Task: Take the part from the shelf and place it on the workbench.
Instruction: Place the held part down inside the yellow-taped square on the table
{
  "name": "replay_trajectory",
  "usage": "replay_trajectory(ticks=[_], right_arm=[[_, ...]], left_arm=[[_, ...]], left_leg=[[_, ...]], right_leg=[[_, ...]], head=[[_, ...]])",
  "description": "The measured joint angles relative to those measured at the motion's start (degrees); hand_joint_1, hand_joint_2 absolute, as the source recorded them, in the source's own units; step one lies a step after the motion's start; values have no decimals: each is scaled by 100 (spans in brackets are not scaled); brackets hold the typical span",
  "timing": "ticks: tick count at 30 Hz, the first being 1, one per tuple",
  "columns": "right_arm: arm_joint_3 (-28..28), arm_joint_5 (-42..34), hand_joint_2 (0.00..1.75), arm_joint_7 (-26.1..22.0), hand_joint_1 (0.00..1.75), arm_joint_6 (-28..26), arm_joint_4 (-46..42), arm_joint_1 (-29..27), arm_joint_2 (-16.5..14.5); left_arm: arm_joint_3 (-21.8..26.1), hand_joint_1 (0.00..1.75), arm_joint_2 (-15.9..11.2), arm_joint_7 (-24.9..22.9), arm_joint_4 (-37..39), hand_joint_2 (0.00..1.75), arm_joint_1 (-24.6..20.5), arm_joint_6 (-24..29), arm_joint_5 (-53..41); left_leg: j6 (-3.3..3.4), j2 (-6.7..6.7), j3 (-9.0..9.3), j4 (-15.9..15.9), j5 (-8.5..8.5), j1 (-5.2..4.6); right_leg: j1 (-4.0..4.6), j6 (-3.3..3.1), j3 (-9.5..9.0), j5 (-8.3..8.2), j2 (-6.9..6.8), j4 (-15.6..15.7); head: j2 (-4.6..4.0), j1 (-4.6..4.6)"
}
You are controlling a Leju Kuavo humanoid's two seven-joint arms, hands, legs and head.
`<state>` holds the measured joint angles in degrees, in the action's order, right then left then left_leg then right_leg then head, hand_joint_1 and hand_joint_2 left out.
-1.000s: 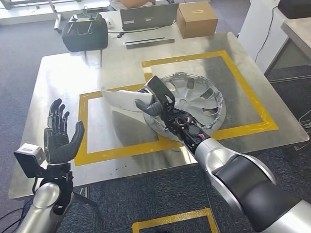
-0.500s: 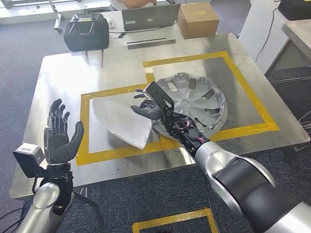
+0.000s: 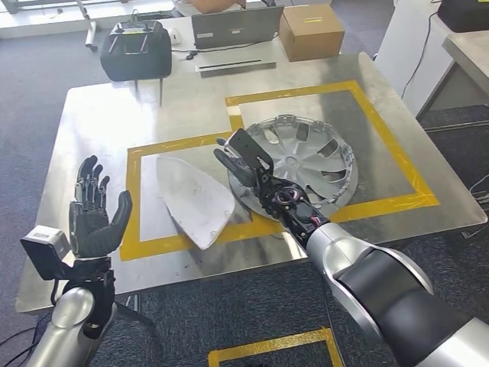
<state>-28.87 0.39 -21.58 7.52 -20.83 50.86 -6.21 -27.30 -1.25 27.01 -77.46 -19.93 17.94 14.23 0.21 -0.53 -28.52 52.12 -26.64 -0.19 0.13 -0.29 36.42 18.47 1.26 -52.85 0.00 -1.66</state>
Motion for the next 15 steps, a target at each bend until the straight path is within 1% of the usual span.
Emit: replay_trajectory(ticks=[2,6,12,15], right_arm=[[0,-3,0,7,0,-3,4,0,0],[1,-63,0,-49,0,-45,7,0,0],[76,-556,0,-335,0,68,-126,-7,0],[148,-992,0,-185,0,143,-534,-142,10]], left_arm=[[0,0,1,4,0,175,0,-2,-1],[0,0,0,-4,0,0,0,14,-1],[7,0,-21,-107,0,0,4,70,20],[12,0,-46,-143,-2,0,20,124,17]], left_leg=[[0,0,0,0,0,0],[0,0,1,0,0,0],[0,0,2,0,0,0],[0,1,8,0,0,0]], right_leg=[[0,0,0,0,0,0],[0,0,0,0,0,0],[0,1,-1,-1,0,0],[2,2,-5,0,1,0]], head=[[0,0],[0,0],[0,1],[0,1]])
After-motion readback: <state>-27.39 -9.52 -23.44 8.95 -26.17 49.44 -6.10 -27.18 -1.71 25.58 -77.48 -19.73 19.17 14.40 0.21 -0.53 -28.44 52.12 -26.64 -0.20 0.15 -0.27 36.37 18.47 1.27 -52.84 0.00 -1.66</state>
